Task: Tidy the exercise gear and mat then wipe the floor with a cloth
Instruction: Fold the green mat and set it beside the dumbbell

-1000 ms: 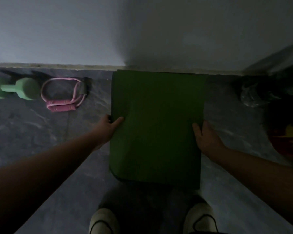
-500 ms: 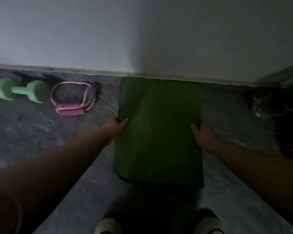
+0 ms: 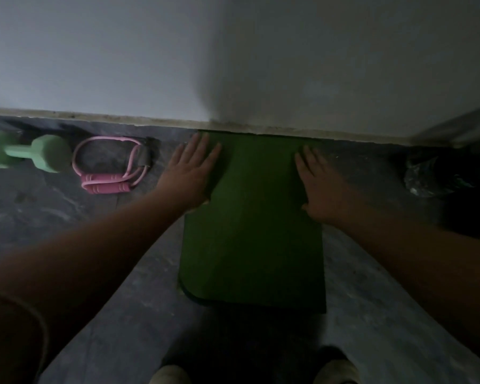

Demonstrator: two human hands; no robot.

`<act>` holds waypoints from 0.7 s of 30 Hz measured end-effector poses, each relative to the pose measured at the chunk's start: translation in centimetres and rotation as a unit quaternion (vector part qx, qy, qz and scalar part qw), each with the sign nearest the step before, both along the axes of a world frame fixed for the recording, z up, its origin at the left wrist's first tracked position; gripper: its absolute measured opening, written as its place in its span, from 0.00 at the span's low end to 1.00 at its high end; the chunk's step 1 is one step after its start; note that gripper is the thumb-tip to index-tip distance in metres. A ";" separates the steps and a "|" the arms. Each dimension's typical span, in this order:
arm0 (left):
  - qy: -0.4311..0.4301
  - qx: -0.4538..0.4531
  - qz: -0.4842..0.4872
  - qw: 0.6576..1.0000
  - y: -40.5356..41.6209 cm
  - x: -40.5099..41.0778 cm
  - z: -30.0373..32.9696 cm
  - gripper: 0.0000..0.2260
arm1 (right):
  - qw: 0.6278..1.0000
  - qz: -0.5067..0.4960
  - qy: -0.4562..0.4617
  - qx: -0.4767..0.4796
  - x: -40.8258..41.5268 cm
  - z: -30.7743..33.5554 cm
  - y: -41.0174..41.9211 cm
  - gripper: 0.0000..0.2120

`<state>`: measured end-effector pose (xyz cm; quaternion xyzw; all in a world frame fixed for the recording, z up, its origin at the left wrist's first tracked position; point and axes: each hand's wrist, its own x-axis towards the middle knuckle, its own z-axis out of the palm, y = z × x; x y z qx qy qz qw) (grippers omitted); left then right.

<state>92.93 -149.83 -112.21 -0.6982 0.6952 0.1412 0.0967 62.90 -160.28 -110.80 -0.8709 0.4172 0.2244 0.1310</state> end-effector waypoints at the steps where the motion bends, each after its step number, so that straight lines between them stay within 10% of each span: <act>1: -0.009 0.023 -0.025 0.999 -0.6 -0.1 -0.1 0.58 | 1.000 0.002 0.018 0.017 0.5 0.0 -0.2 0.54; 8: 0.020 0.167 0.037 0.985 -3.1 -1.2 -0.7 0.51 | 0.993 -0.017 0.068 0.092 2.2 -0.8 -1.6 0.50; 21: 0.023 0.165 -0.054 0.985 4.6 -4.9 0.0 0.42 | 0.999 0.000 0.018 0.029 0.2 -1.0 5.8 0.40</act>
